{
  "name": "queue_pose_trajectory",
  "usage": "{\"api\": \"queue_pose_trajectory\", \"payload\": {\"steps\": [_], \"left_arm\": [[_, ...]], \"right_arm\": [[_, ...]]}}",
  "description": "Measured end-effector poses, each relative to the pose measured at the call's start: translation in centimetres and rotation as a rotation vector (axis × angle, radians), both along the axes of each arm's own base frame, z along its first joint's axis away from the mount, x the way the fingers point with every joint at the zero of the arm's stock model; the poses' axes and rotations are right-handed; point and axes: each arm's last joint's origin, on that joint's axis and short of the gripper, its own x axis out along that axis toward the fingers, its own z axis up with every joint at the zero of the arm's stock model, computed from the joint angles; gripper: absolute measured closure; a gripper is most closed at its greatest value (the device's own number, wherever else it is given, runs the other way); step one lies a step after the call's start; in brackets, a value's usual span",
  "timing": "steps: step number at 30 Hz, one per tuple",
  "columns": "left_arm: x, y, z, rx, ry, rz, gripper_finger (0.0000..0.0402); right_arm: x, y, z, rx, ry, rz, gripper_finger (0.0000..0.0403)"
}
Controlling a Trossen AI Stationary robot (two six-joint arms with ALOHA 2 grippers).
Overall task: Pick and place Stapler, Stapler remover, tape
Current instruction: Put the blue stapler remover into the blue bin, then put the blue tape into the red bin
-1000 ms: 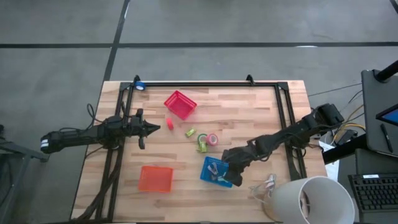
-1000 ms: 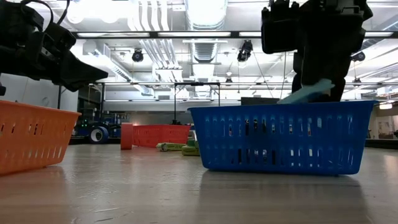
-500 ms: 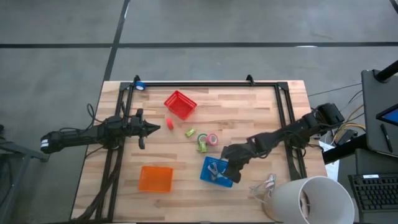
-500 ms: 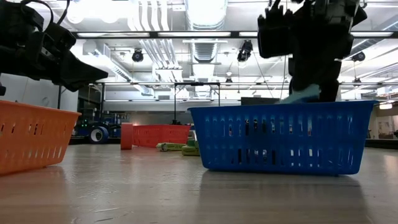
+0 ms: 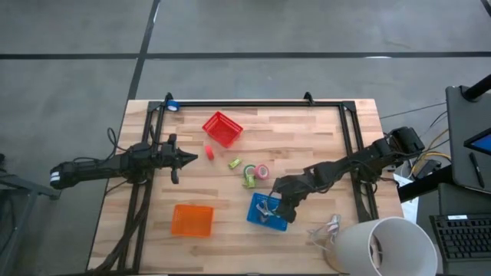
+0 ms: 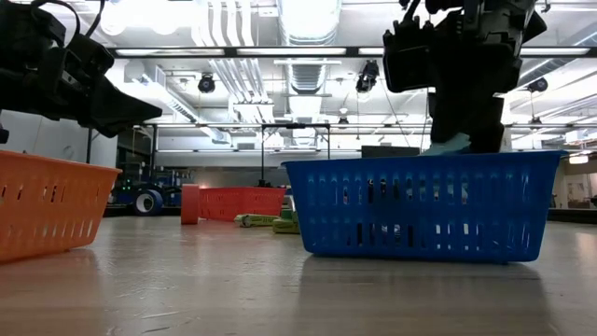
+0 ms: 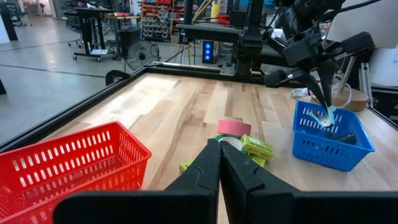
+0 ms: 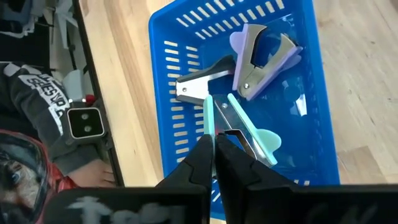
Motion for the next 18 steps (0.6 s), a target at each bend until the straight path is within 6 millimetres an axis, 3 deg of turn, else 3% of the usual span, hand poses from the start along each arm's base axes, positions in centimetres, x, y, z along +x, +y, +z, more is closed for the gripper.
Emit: {"api": "queue_pose_trajectory", "payload": {"steps": [11,18], "left_arm": [[0.0,0.0,0.0,0.000,0.000,0.000,0.0392],[0.0,0.0,0.0,0.000,0.000,0.001,0.0392]], "right_arm": [[0.2,-0.4,0.1,0.002,-0.005,-0.034,0.0305],[1.2,-0.7,1.5,-0.035,-0.088,0.013,0.0269]]}}
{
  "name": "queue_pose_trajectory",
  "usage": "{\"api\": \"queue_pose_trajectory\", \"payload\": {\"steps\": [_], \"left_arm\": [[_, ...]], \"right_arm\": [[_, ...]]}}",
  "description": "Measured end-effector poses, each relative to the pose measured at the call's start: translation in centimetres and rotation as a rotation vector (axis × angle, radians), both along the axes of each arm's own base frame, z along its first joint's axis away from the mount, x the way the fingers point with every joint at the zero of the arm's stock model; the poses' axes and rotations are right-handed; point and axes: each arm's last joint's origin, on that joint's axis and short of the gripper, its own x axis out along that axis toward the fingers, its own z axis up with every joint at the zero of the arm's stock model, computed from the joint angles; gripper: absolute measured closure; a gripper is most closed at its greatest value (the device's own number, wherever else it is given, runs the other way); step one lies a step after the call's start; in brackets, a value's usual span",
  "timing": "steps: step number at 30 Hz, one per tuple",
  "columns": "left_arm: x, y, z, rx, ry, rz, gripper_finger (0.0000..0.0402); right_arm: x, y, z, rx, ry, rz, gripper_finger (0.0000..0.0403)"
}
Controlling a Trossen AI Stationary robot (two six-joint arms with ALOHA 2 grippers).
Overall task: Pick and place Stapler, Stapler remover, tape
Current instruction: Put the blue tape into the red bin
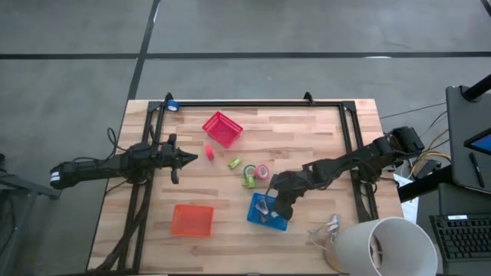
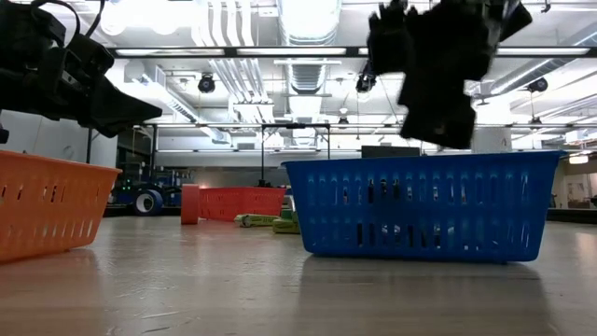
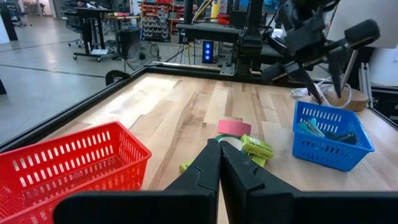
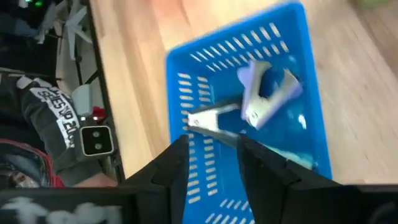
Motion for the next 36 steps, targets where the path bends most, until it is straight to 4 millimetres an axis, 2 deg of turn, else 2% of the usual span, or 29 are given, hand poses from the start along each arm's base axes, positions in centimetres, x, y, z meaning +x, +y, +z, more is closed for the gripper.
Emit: {"api": "queue_pose_trajectory", "payload": {"steps": [4,8,15,25,36], "left_arm": [[0.0,0.0,0.0,0.000,0.000,0.000,0.0392],[0.0,0.0,0.0,0.000,0.000,-0.001,0.0392],[0.0,0.0,0.0,0.000,0.000,0.000,0.0392],[0.0,0.0,0.0,0.000,0.000,0.000,0.0392],[0.0,0.0,0.0,0.000,0.000,0.000,0.0392]], "right_arm": [[0.8,-0.4,1.1,-0.067,-0.078,0.028,0.0260],[1.5,-1.2,2.1,-0.217,-0.157,0.007,0.0260],[2.0,-2.8,2.4,-0.392,-0.194,-0.056,0.0276],[2.5,-5.4,2.6,-0.437,-0.216,-0.110,0.0297],[2.5,-6.3,2.6,-0.507,-0.207,-0.167,0.0314]]}}
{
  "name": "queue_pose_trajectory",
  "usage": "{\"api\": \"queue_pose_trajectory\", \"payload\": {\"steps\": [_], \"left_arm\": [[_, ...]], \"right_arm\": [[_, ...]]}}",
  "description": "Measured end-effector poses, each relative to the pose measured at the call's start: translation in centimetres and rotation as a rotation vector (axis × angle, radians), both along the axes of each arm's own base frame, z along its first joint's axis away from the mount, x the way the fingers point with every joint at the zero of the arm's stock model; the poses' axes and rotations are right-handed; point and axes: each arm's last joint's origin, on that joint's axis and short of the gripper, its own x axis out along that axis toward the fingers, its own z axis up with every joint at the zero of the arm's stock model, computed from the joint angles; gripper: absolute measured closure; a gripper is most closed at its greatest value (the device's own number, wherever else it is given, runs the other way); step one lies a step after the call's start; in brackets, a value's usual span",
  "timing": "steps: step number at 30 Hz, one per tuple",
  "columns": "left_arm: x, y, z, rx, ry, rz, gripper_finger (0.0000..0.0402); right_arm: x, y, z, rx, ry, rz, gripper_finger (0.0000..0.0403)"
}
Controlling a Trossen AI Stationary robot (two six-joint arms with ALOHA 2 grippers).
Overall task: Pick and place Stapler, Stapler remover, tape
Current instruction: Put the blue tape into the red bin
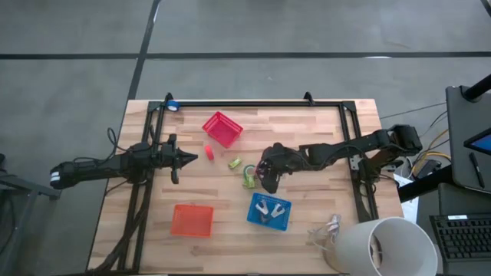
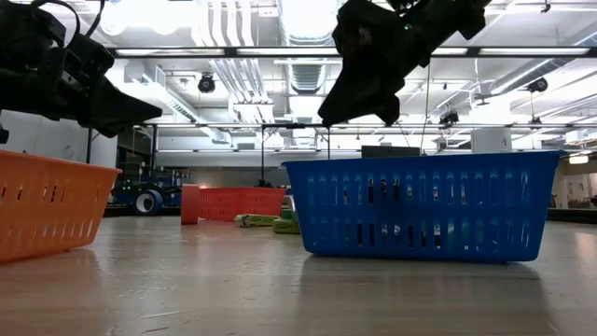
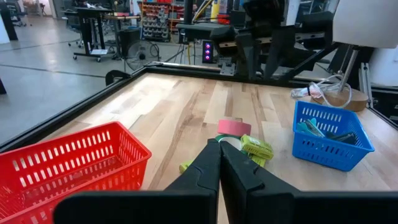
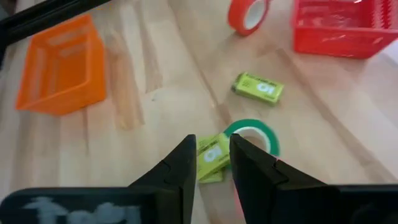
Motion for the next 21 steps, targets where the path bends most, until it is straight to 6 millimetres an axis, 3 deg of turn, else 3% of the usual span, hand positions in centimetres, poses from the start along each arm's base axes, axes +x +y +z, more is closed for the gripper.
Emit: {"api": "queue_pose_trajectory", "payload": {"steps": [21], "left_arm": [[0.0,0.0,0.0,0.000,0.000,0.000,0.0392]], "right_arm": [[-0.5,-0.2,-1.1,-0.046,0.049,-0.026,0.0328]]}}
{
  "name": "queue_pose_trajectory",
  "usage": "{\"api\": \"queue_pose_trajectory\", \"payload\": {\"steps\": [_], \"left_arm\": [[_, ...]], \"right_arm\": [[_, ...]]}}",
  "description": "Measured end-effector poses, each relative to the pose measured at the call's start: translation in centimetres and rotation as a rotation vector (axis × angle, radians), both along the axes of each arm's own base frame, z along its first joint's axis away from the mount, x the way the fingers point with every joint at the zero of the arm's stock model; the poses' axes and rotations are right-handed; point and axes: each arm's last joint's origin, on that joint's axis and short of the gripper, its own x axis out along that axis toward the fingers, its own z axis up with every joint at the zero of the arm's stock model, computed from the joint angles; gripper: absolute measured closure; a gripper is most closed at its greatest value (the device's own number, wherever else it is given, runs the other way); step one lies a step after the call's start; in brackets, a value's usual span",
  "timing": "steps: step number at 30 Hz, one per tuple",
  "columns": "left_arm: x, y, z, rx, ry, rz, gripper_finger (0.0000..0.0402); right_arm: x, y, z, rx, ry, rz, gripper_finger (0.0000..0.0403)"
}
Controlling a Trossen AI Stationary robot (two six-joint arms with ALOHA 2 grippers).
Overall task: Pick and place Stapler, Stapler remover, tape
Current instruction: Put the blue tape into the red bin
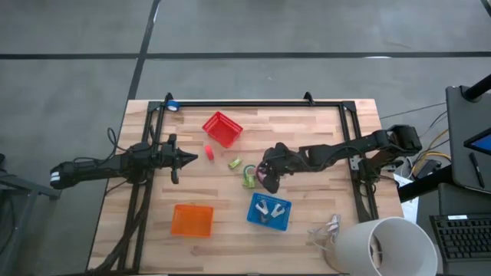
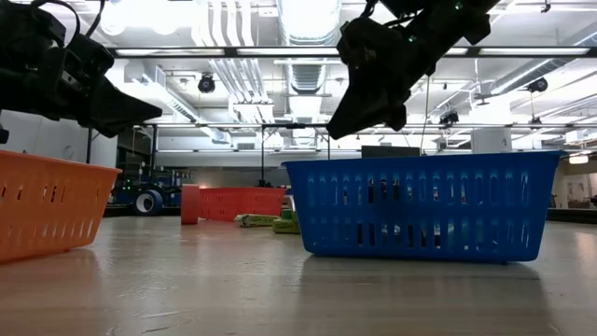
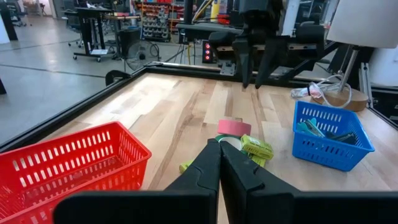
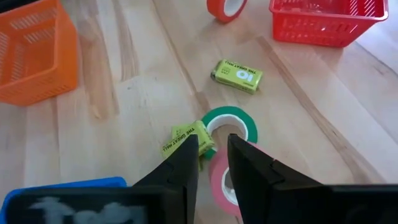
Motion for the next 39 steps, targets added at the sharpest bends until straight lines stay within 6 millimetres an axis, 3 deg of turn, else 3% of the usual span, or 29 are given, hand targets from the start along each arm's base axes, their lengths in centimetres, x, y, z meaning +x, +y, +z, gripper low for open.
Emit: {"api": "queue_pose_trajectory", "payload": {"steps": [9,20,27,33,39], "left_arm": [[0.0,0.0,0.0,0.000,0.000,0.000,0.0392],[0.0,0.0,0.0,0.000,0.000,0.000,0.0392],[0.0,0.0,0.0,0.000,0.000,0.000,0.0392],[0.0,0.0,0.0,0.000,0.001,0.000,0.0392],[0.0,0.0,0.0,0.000,0.003,0.000,0.0392]], "right_arm": [[-0.1,0.0,0.1,-0.006,0.008,0.005,0.0389],[-1.0,0.4,1.5,-0.092,-0.034,0.050,0.0394],[-2.5,2.3,3.5,-0.248,-0.107,0.068,0.0394],[-3.9,4.6,3.8,-0.343,-0.249,0.189,0.0394],[-7.8,4.7,2.9,-0.319,-0.377,0.223,0.0394]]}}
